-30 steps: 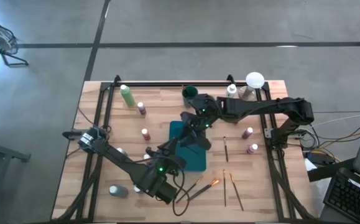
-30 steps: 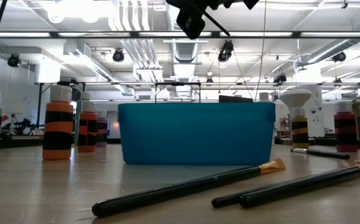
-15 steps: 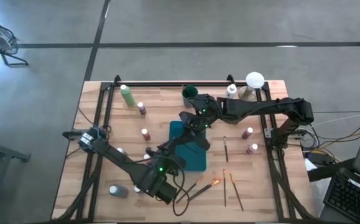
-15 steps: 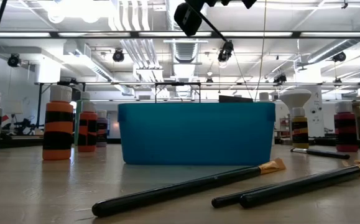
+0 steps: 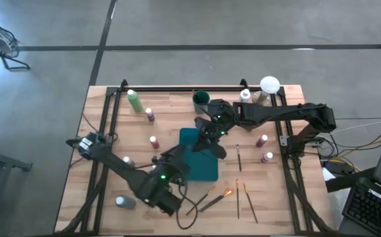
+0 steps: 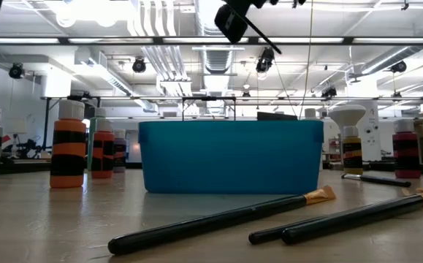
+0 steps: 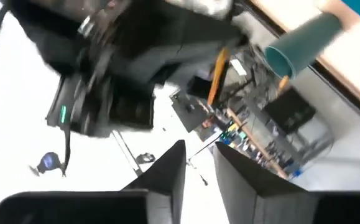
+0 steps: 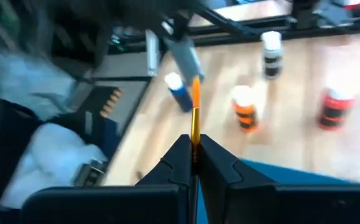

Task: Pick & Place Paint Supplies
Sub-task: Put the gold paint brush into the green cup

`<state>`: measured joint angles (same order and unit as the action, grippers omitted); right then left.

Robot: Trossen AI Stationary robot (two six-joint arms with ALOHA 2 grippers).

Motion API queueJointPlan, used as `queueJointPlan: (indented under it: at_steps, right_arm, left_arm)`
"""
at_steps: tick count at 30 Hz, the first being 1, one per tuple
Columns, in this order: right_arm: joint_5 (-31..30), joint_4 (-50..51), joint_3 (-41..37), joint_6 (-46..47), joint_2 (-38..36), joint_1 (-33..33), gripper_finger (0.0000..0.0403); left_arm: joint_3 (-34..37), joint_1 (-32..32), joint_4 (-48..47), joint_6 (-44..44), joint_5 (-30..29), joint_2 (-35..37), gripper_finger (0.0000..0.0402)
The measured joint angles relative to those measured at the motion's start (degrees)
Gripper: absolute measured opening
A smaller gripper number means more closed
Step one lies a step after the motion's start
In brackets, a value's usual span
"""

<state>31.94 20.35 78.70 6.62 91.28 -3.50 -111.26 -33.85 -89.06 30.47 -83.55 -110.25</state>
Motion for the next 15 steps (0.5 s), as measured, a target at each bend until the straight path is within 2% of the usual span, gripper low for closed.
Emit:
queueJointPlan:
  at_steps: [4, 10, 13, 15]
  right_arm:
    - [-6.61, 0.04, -1.14, -4.06, -2.57, -0.50, 0.0010]
    - [-8.04, -8.35, -4.32, -5.35, -3.77, -4.80, 0.0010]
    - [-8.09, -11.27, -4.87, -5.43, -3.77, -7.90, 0.0010]
    - [-8.11, -14.53, -5.36, -5.44, -3.77, -9.68, 0.0010]
  left_arm:
    - [0.00, -1.50, -0.63, -16.36, 0.42, 4.31, 0.0115]
    - [3.22, -1.94, -0.99, -45.40, 12.09, 11.65, 0.0120]
    - [9.57, -2.54, 0.12, -56.30, 11.69, 15.68, 0.0121]
    - [15.75, -4.18, 2.38, -62.09, 7.72, 18.49, 0.0121]
